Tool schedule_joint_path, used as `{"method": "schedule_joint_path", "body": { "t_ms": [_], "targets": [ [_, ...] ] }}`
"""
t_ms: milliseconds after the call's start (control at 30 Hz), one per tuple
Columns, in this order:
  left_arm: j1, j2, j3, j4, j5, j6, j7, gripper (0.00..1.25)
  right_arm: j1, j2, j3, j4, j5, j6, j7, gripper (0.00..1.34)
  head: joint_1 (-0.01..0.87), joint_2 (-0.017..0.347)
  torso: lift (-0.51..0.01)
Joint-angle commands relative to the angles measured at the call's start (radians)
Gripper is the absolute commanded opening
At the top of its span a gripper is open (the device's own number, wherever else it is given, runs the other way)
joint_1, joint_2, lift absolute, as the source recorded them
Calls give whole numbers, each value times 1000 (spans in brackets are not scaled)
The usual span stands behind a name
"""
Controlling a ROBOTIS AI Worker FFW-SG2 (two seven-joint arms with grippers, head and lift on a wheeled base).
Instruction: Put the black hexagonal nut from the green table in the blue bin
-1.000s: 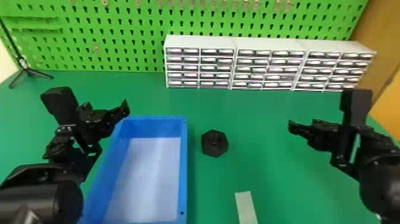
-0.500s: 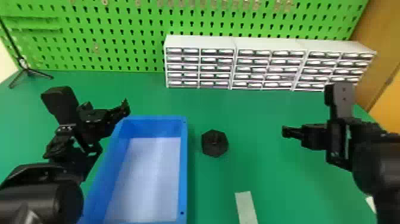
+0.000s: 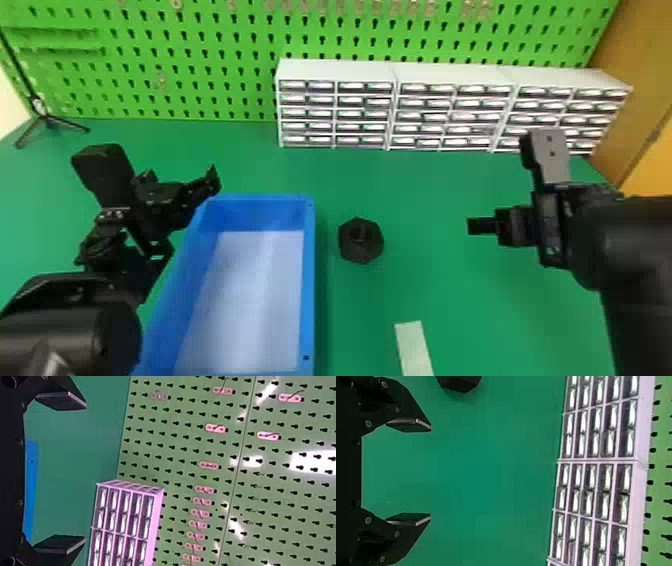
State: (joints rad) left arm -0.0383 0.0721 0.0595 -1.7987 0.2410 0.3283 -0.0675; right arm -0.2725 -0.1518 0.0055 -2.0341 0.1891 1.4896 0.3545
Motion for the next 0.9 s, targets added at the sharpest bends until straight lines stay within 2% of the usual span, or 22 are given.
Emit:
{"method": "schedule_joint_path", "body": {
  "t_ms": [0, 433, 867],
  "targets": [
    [-2, 0, -3, 1, 0, 0, 0, 1149, -31, -6, 33, 11, 18, 55, 1, 870, 692, 8, -97],
    [-5, 0, -9, 7, 1, 2, 0, 1149, -100, -9, 108, 74, -11, 81, 0, 870, 692, 8, -97],
    [-8, 0, -13, 10, 0, 2, 0, 1149, -145, 23, 183, 170, -22, 47, 0, 870, 692, 8, -97]
  ]
}}
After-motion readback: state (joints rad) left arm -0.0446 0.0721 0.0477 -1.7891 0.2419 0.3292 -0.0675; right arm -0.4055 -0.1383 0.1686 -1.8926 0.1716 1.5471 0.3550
